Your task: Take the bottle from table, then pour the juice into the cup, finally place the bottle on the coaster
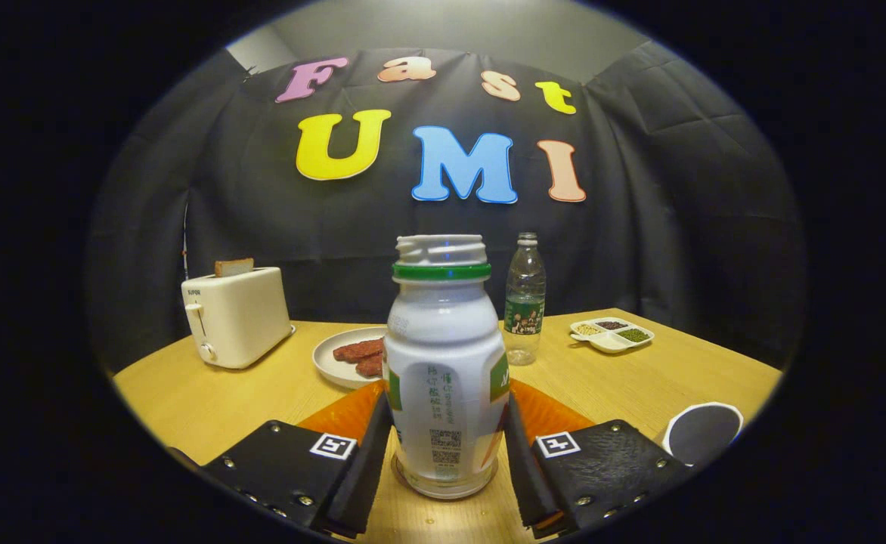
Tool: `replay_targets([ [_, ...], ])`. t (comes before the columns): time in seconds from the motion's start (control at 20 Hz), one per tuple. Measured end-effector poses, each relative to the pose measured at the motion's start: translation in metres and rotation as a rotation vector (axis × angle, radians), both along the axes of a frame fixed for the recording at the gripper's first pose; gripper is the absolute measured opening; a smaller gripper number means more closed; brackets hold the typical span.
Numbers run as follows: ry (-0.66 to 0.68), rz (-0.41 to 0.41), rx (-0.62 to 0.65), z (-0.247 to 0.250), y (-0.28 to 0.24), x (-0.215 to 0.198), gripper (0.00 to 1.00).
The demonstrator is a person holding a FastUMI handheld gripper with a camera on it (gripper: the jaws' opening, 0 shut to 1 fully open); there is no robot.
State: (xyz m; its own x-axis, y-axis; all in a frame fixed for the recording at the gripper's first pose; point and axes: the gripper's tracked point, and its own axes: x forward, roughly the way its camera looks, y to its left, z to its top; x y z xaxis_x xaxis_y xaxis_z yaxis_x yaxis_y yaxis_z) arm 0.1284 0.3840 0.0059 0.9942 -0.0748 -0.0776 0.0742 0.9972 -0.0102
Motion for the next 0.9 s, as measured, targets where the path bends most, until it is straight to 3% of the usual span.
replay_targets([
  [0.3,-0.019,0.003,0.006,-0.005,-0.002,0.007,0.76],
  [0.4,0.009,0.005,0.028,-0.011,0.0,0.005,0.82],
  [0.45,0.001,0.01,0.032,-0.006,0.001,0.002,0.91],
  [0.5,-0.022,0.017,0.039,0.003,0.002,0.0,0.99],
  [0.8,-0.189,0.076,0.104,0.099,0.008,-0.046,0.99],
  [0.9,-0.235,0.059,0.097,0.133,-0.001,-0.067,0.99],
])
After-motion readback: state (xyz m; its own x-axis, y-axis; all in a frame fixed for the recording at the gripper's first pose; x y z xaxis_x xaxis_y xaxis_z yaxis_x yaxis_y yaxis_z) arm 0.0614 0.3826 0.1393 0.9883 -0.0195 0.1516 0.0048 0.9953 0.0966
